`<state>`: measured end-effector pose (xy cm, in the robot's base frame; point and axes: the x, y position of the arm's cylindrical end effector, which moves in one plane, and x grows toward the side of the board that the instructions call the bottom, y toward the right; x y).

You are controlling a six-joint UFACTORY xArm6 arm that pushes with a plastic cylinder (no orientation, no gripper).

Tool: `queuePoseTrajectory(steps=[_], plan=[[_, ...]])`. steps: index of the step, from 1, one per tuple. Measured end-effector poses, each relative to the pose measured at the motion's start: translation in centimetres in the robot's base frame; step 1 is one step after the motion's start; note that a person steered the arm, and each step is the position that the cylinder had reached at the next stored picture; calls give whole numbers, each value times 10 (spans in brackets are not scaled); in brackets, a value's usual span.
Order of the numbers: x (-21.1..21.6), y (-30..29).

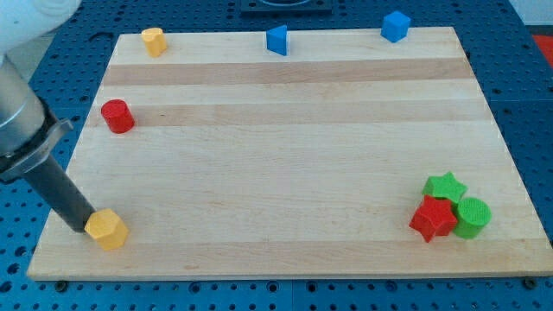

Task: Move the yellow hexagon towards the right

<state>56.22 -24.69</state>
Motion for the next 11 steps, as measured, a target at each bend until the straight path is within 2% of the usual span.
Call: queuePoseTrajectory(steps=[1,2,3,5,6,8,9,11], plan=[[4,-36],[23,-46],[23,1],[-16,183],[-16,211],[-22,189],[-41,198],[-65,323]])
